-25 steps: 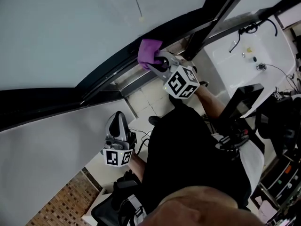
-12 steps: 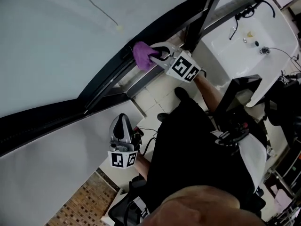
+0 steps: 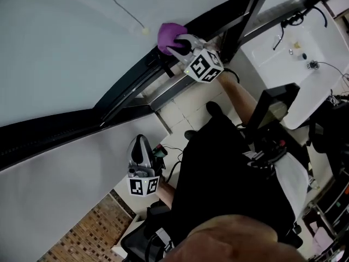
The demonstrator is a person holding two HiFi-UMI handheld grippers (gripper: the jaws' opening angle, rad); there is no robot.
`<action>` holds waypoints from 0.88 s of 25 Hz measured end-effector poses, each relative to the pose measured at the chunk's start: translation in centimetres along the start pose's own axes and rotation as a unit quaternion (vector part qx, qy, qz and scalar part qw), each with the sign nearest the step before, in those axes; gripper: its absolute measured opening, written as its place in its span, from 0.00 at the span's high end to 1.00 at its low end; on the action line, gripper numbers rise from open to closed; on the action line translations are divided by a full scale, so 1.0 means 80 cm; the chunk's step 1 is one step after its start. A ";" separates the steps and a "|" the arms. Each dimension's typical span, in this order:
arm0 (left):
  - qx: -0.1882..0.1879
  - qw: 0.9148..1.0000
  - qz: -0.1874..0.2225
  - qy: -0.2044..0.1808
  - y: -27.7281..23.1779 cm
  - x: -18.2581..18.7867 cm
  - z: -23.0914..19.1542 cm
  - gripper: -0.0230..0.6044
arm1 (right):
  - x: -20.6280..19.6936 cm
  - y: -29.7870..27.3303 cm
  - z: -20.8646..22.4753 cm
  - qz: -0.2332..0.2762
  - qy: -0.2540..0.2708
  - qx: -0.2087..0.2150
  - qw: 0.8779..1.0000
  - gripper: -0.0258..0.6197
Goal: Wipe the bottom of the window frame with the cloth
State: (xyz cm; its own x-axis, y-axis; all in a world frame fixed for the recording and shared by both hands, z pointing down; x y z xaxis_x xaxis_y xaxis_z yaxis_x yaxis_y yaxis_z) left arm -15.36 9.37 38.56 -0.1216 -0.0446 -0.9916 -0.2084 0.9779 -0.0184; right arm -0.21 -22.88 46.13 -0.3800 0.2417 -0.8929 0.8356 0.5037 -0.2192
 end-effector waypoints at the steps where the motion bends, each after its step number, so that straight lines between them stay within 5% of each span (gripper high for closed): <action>1: -0.005 1.000 0.001 -0.001 -0.004 0.001 0.003 0.98 | -0.004 -0.018 -0.022 -0.009 0.069 0.010 0.998 0.86; 4: -0.019 1.000 0.003 -0.002 -0.013 0.000 0.009 0.98 | -0.006 -0.031 -0.051 -0.005 0.203 0.025 0.979 0.87; 11: -0.027 1.000 -0.004 0.008 -0.020 -0.009 0.009 0.98 | -0.001 0.019 -0.073 0.016 0.229 0.090 0.969 0.86; 14: -0.035 0.999 -0.002 0.009 -0.028 -0.011 0.008 0.98 | 0.002 0.054 -0.094 -0.014 0.302 0.090 0.949 0.86; 16: -0.041 0.999 -0.004 0.011 -0.032 -0.013 0.008 0.98 | 0.003 0.085 -0.114 -0.022 0.332 0.128 0.934 0.86; 18: -0.045 0.999 -0.005 0.012 -0.036 -0.014 0.008 0.98 | 0.012 0.123 -0.136 0.008 0.286 0.220 0.932 0.86; 20: -0.046 0.999 -0.002 0.012 -0.038 -0.015 0.006 0.98 | 0.030 0.146 -0.133 0.055 0.181 0.273 0.943 0.86; 22: -0.043 0.999 0.002 0.011 -0.037 -0.013 0.003 0.98 | 0.044 0.136 -0.085 0.079 0.083 0.203 0.972 0.86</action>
State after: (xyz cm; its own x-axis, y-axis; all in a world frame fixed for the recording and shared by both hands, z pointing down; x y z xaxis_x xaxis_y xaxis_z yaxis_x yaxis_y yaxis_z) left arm -14.35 6.56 39.64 -0.1444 -0.0472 -0.9884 -0.2912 0.9567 -0.0031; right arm 4.84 -10.88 43.26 -0.2654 0.4373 -0.8593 0.9635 0.0881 -0.2528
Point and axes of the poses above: the fingertips, and each gripper's own axes: y backward along the fingers, z to its right, x out of its top, the point moved 6 cm from there along y, backward along the fingers, and after that the axes turned 2 degrees about -z, right-handed, at the moved point
